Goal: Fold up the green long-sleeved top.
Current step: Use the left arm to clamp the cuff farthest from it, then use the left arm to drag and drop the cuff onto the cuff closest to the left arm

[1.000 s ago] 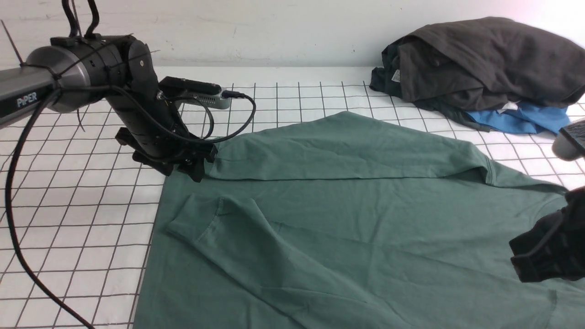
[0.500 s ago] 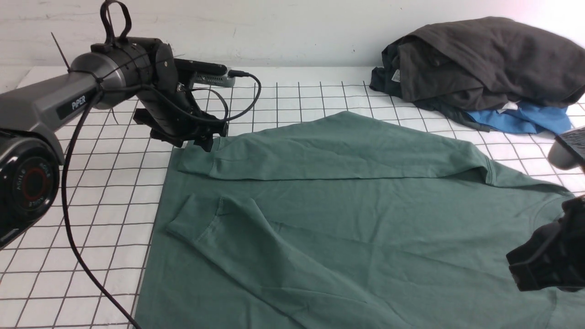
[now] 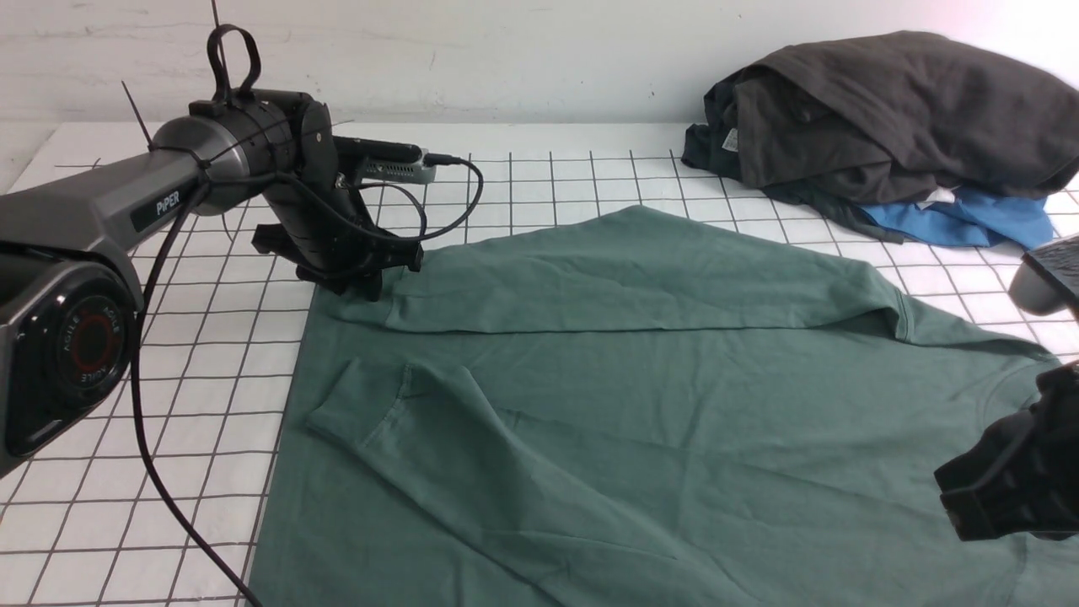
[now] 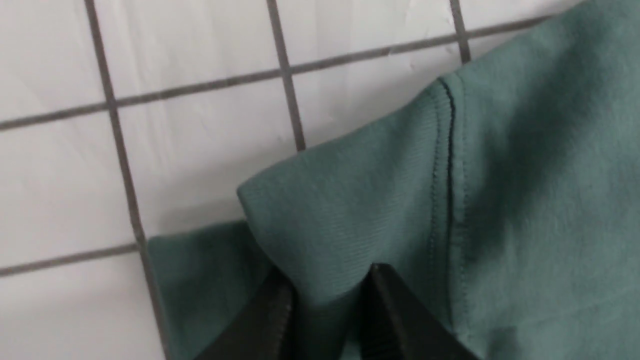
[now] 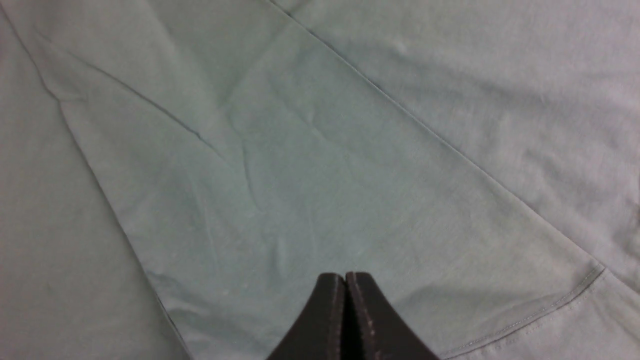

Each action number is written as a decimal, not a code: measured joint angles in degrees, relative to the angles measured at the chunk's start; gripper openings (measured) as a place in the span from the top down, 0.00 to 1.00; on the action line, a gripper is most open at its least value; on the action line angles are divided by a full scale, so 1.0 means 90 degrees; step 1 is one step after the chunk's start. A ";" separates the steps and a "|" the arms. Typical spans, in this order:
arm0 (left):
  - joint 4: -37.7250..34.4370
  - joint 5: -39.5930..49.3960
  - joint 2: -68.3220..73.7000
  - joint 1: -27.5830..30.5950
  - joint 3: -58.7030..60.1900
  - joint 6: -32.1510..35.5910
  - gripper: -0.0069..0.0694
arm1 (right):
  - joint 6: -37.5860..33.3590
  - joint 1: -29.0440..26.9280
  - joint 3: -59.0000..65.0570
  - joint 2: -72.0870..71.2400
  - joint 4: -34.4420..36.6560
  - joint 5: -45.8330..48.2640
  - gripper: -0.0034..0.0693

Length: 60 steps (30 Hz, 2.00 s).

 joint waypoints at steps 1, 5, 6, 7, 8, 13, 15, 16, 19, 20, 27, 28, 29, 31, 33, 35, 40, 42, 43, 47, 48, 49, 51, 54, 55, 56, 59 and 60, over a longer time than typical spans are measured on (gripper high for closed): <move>0.0007 0.0102 -0.0016 0.0000 0.0000 0.0000 0.80 | 0.0000 0.0000 0.0000 0.0000 0.0000 0.0000 0.97; -0.0065 0.0596 -0.0217 0.0000 0.0000 0.0000 0.89 | -0.0026 0.0000 0.0000 0.0000 0.0000 0.0000 0.97; -0.0121 0.0726 -0.0312 0.0000 0.0000 0.0006 0.89 | -0.0056 0.0000 0.0000 0.0000 0.0000 0.0000 0.97; -0.0174 0.0840 -0.0402 0.0000 0.0000 0.0023 0.89 | -0.0088 0.0000 0.0000 0.0000 0.0000 0.0000 0.97; -0.0248 0.0985 -0.0499 0.0000 0.0000 0.0064 0.89 | -0.0121 0.0000 0.0000 0.0000 0.0000 0.0000 0.97; -0.0928 0.1901 -0.1181 0.0000 0.0000 0.0224 0.89 | -0.0305 0.0000 0.0000 -0.0007 -0.0005 0.0032 0.97; -0.1144 0.2059 -0.1459 0.0000 0.0012 0.0238 0.89 | -0.0324 0.0000 0.0000 -0.0048 -0.0005 0.0039 0.97; -0.1256 0.2090 -0.1628 0.0000 0.0035 0.0244 0.89 | -0.0330 0.0000 0.0000 -0.0095 -0.0005 0.0045 0.97; -0.1423 0.2110 -0.2268 -0.0019 0.0397 0.0244 0.89 | -0.0345 0.0000 0.0000 -0.0326 -0.0011 0.0059 0.97; -0.1455 0.2118 -0.2606 -0.0039 0.0670 0.0244 0.89 | -0.0345 0.0000 0.0000 -0.0495 -0.0025 0.0105 0.97; -0.1534 0.2105 -0.4475 -0.0192 0.2954 0.0292 0.89 | -0.0345 0.0000 0.0000 -0.1352 -0.0025 0.0525 0.97; -0.1534 0.1965 -0.4657 -0.0226 0.3278 0.0299 0.89 | -0.0345 0.0000 0.0000 -0.1468 -0.0025 0.0563 0.97; -0.1534 0.1779 -0.4857 -0.0287 0.3678 0.0315 0.89 | -0.0350 0.0000 0.0000 -0.1571 -0.0025 0.0588 0.97; -0.1534 0.1363 -0.5163 -0.0444 0.4502 0.0322 0.89 | -0.0350 0.0000 0.0000 -0.1723 -0.0025 0.0630 0.97; -0.1534 0.1082 -0.5250 -0.0534 0.4908 0.0329 0.89 | -0.0350 0.0000 -0.0006 -0.1772 -0.0025 0.0667 0.97; -0.1528 0.0674 -0.5288 -0.0669 0.5655 0.0322 0.87 | -0.0350 0.0000 -0.0013 -0.1773 0.0010 0.0759 0.97; -0.1442 0.0077 -0.5275 -0.0712 0.6484 0.0306 0.73 | -0.0350 0.0000 -0.0013 -0.1773 0.0170 0.0880 0.97; -0.1316 0.0010 -0.5275 -0.0712 0.6618 0.0306 0.62 | -0.0357 0.0000 -0.0013 -0.1773 0.0193 0.0959 0.97; -0.1247 0.0008 -0.5281 -0.0712 0.6634 0.0306 0.56 | -0.0370 0.0000 -0.0013 -0.1773 0.0193 0.1006 0.97; -0.1097 0.0144 -0.5393 -0.0714 0.6634 0.0369 0.39 | -0.0448 0.0007 -0.0013 -0.1734 0.0270 0.1180 0.97; -0.1065 0.0295 -0.5536 -0.0748 0.6634 0.0511 0.35 | -0.0515 0.0075 -0.0013 -0.1676 0.0341 0.1267 0.97; -0.1022 0.0453 -0.5683 -0.0822 0.6634 0.0683 0.33 | -0.0587 0.0171 -0.0018 -0.1599 0.0414 0.1328 0.97; -0.0990 0.0681 -0.5910 -0.0979 0.6634 0.0953 0.32 | -0.0649 0.0331 -0.0018 -0.1479 0.0487 0.1367 0.97; -0.0947 0.1434 -0.6578 -0.1778 0.6754 0.1679 0.31 | -0.0788 0.0917 -0.0018 -0.1094 0.0529 0.1383 0.97; -0.0932 0.1643 -0.6788 -0.2126 0.6891 0.1899 0.31 | -0.0796 0.1157 -0.0018 -0.0939 0.0482 0.1383 0.97; -0.0932 0.1643 -0.6821 -0.2186 0.6918 0.1899 0.31 | -0.0796 0.1195 -0.0018 -0.0922 0.0475 0.1383 0.97; -0.0835 0.1777 -0.7170 -0.3273 0.7632 0.2379 0.31 | -0.0763 0.1714 -0.0018 -0.0801 0.0357 0.1383 0.97; -0.0827 0.1768 -0.7177 -0.3273 0.7677 0.2405 0.31 | -0.0754 0.1728 -0.0018 -0.0801 0.0348 0.1383 0.97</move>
